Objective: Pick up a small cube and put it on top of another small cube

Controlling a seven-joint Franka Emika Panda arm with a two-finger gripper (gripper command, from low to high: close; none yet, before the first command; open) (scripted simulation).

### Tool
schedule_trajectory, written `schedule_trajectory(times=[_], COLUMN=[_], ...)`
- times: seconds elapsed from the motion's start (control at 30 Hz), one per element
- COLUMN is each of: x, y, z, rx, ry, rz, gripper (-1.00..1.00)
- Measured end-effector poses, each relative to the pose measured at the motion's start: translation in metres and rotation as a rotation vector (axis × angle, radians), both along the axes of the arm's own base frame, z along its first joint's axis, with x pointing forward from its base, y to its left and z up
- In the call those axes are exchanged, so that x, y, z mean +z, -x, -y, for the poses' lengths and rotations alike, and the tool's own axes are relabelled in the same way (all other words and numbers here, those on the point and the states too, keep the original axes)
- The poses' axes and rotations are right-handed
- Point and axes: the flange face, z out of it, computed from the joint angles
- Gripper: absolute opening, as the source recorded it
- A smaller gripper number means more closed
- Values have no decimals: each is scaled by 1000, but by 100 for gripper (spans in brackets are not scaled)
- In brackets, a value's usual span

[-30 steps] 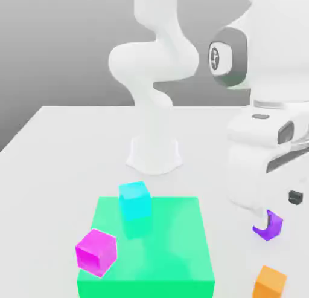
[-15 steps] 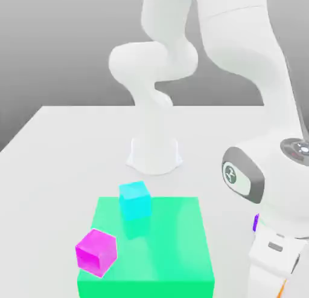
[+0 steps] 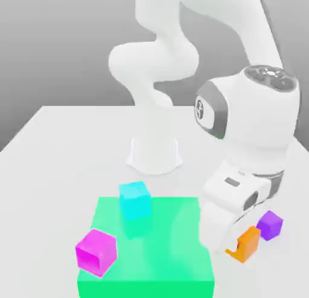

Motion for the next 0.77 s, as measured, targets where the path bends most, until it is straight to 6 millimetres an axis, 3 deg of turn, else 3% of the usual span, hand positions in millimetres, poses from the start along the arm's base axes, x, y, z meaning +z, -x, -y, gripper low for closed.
schedule_trajectory(times=[0.1, 0.3, 0.47, 0.63, 0.67, 0.77], x=[23, 60, 79, 30, 21, 21], y=[15, 59, 102, 109, 110, 110], z=[42, 98, 141, 147, 147, 147], rx=[-122, -320, -497, -529, -530, -530], ry=[0, -6, -19, -20, -20, -20], rz=[1, 1, 0, 0, 0, 0], gripper=[-100, -100, -100, -100, 100, 100])
